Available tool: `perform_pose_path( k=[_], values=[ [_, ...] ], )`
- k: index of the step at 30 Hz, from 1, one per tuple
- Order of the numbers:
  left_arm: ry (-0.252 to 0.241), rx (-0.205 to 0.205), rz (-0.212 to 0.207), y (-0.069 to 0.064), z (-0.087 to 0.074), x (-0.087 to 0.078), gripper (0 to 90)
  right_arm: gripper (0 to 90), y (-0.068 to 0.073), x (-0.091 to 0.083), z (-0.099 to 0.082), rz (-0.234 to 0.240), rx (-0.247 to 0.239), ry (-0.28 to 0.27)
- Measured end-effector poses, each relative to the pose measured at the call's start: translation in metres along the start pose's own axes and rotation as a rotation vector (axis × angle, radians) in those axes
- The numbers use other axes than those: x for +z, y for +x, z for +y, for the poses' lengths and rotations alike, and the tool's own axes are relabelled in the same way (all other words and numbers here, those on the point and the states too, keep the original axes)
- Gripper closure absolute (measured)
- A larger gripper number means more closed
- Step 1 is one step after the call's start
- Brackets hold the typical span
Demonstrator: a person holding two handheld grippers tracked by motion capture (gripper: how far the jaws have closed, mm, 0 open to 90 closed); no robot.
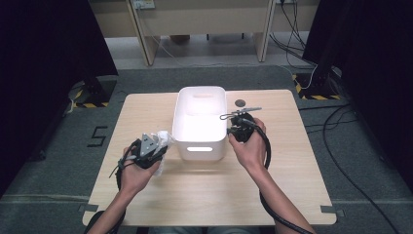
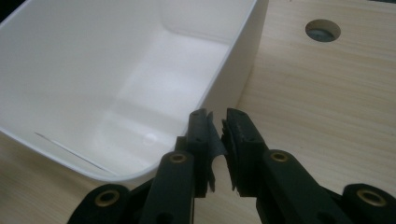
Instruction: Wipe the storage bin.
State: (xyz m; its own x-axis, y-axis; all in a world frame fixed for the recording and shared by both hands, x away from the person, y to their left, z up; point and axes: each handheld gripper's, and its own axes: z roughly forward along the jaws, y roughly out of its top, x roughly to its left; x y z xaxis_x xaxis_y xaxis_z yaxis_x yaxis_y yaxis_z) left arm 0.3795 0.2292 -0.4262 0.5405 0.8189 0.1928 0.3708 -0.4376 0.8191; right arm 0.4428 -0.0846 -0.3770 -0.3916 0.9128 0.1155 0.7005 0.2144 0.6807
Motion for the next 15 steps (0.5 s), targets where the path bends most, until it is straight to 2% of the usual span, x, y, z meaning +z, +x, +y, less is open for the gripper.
perform_pose_path(
  k=[3, 6, 9, 12, 15],
  values=[
    [-0.01, 0.032, -0.009, -0.003, 0.004, 0.003, 74.6, 79.6, -0.001, 0.0, 0.0, 0.01, 0.015, 0.001],
    [-0.003, 0.019, -0.013, -0.004, 0.004, 0.004, 74.5, 77.0, -0.002, -0.001, 0.0, 0.013, 0.009, -0.004],
    [-0.01, 0.017, 0.012, 0.004, 0.0, 0.004, 74.2, 74.3, -0.008, -0.005, -0.001, 0.004, 0.019, -0.021],
    [0.013, -0.018, 0.042, 0.016, -0.009, 0.005, 73.4, 71.0, -0.018, -0.008, -0.006, -0.014, 0.034, -0.021],
    [0.049, -0.033, 0.068, 0.028, -0.019, 0.011, 72.6, 69.1, -0.026, -0.008, -0.013, -0.024, 0.046, -0.011]
  ],
)
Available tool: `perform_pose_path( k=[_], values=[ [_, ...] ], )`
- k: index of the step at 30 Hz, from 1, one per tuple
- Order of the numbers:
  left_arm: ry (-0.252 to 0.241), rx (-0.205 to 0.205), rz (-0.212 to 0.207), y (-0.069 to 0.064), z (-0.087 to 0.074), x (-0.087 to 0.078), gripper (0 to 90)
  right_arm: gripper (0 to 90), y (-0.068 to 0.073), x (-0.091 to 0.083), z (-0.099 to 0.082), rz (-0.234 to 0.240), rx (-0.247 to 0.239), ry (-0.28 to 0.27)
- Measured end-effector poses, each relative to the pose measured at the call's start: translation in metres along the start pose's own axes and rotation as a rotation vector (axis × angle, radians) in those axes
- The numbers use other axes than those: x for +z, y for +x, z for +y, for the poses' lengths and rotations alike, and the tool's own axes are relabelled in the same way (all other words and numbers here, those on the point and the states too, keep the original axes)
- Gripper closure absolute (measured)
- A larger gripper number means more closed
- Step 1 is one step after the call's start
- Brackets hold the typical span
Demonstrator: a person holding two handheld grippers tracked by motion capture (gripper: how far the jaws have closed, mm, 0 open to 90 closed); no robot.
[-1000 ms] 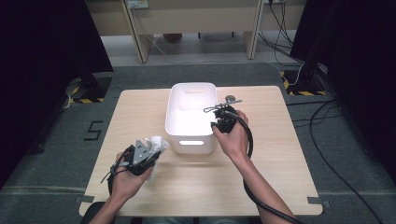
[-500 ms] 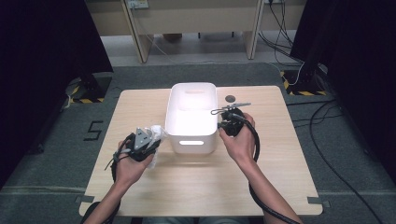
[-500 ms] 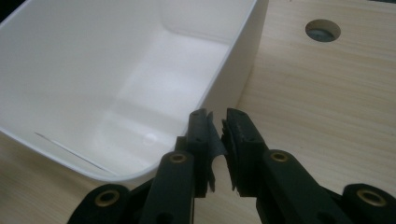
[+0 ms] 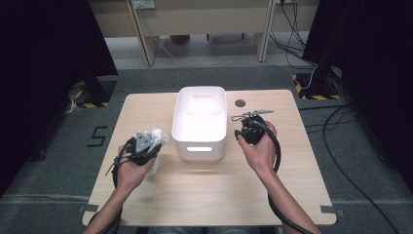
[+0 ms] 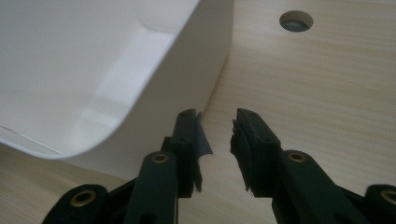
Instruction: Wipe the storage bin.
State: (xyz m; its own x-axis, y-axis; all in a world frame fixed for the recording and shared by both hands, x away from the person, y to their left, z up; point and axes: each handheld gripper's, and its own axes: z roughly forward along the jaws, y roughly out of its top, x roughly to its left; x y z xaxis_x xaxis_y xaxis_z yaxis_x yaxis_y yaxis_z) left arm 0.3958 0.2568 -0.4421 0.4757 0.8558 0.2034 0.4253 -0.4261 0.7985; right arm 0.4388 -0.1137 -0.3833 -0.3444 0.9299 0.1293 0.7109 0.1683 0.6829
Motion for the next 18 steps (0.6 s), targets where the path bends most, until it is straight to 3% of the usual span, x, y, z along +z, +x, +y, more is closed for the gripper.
perform_pose_path(
  k=[9, 18],
  values=[
    [0.124, -0.053, 0.007, 0.022, -0.019, 0.038, 69.6, 65.6, -0.019, 0.011, -0.022, -0.011, 0.035, 0.049],
    [0.174, -0.085, 0.001, 0.025, -0.023, 0.061, 67.3, 65.1, -0.026, 0.013, -0.027, -0.011, 0.052, 0.056]
  ],
)
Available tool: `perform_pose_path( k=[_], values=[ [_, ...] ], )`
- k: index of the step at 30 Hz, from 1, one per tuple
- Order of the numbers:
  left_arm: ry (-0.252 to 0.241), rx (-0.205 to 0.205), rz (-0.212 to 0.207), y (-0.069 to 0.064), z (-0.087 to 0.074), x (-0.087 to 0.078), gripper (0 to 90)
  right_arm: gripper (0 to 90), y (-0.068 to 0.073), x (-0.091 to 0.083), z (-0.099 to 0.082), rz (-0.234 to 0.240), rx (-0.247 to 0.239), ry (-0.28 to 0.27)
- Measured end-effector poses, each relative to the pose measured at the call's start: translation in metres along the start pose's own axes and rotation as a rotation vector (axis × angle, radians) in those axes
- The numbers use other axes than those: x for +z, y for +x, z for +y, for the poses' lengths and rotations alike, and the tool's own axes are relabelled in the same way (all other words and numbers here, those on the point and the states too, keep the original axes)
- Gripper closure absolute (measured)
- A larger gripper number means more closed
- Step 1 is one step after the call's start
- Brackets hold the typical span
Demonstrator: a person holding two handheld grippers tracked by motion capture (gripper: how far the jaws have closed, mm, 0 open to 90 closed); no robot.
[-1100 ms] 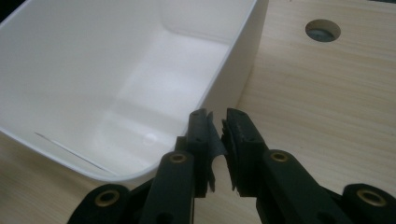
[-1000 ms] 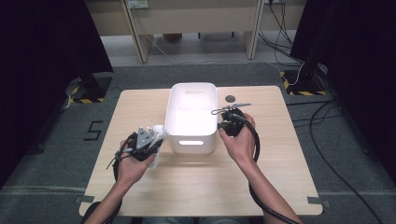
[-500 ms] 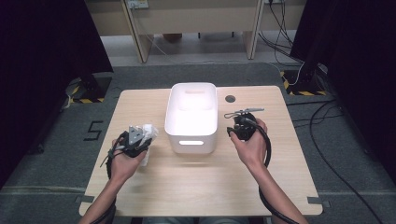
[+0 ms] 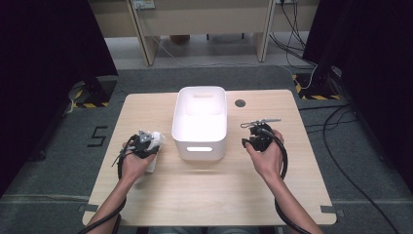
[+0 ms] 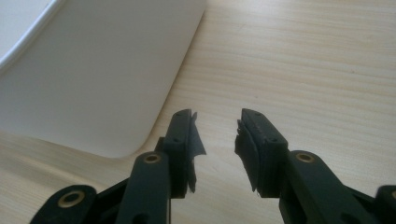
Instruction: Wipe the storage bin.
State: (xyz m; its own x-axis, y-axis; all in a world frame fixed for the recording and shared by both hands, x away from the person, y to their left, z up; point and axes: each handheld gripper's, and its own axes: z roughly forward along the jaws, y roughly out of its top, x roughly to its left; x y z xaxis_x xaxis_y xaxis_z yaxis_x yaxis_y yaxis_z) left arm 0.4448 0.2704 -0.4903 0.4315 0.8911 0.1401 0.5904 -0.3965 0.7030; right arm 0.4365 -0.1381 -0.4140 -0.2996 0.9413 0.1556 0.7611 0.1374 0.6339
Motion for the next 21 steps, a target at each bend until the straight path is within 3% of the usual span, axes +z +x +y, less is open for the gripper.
perform_pose_path(
  k=[9, 21],
  values=[
    [0.025, -0.016, -0.006, -0.002, -0.007, 0.012, 60.3, 63.6, 0.004, 0.004, -0.001, 0.005, -0.006, 0.012],
    [-0.019, 0.001, -0.005, 0.001, -0.005, 0.0, 29.0, 61.2, 0.003, 0.005, -0.001, 0.012, 0.002, 0.024]
  ],
)
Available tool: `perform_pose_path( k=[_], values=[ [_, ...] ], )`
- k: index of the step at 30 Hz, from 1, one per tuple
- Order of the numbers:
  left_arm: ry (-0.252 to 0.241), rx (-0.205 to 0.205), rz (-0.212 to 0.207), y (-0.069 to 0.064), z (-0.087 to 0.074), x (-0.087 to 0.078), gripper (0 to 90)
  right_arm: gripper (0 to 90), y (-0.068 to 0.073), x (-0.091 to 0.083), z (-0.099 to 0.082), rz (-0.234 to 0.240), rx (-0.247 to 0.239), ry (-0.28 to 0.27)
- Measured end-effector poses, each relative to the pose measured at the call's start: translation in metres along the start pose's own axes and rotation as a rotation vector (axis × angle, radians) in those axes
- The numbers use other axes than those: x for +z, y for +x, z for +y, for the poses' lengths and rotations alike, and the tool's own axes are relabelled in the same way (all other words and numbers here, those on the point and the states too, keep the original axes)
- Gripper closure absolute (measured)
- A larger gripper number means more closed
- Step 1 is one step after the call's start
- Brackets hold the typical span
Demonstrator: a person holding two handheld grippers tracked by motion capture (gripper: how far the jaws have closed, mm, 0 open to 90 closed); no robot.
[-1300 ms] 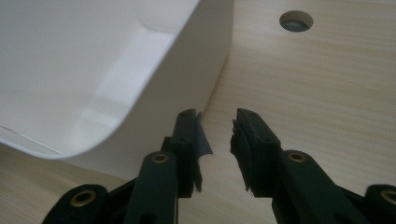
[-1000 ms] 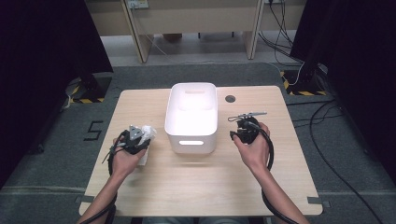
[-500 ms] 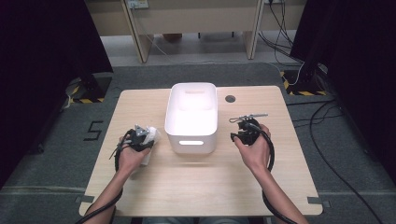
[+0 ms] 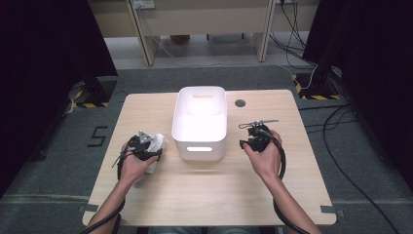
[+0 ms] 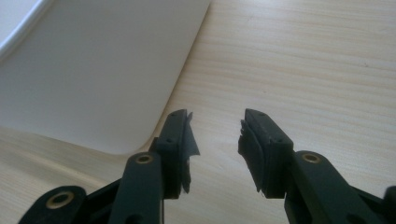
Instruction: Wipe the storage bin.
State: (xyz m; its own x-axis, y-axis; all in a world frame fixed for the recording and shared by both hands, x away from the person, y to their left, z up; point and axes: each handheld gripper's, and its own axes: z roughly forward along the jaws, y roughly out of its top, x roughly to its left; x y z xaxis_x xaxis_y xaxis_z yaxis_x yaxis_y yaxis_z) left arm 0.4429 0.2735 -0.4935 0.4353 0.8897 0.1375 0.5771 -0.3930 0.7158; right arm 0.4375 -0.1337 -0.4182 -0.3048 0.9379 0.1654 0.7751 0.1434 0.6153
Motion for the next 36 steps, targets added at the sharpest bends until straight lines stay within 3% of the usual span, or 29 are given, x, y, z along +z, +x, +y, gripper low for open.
perform_pose_path(
  k=[10, 16, 22, 28, 36],
  values=[
    [-0.059, 0.05, 0.008, -0.001, 0.009, -0.035, 21.0, 60.3, -0.004, -0.005, 0.001, 0.001, 0.01, -0.011],
    [-0.123, 0.026, -0.014, 0.007, 0.006, -0.065, 19.1, 59.3, -0.009, -0.011, 0.0, -0.006, 0.016, -0.021],
    [-0.147, 0.0, 0.037, 0.022, -0.014, -0.087, 17.7, 58.8, -0.017, -0.02, -0.007, -0.021, 0.007, -0.023],
    [-0.166, -0.077, 0.051, 0.036, -0.041, -0.09, 19.7, 58.6, -0.03, -0.033, -0.017, -0.044, 0.03, -0.028],
    [-0.105, -0.15, 0.074, 0.046, -0.075, -0.074, 21.3, 58.1, -0.05, -0.046, -0.039, -0.066, 0.075, -0.046]
  ],
)
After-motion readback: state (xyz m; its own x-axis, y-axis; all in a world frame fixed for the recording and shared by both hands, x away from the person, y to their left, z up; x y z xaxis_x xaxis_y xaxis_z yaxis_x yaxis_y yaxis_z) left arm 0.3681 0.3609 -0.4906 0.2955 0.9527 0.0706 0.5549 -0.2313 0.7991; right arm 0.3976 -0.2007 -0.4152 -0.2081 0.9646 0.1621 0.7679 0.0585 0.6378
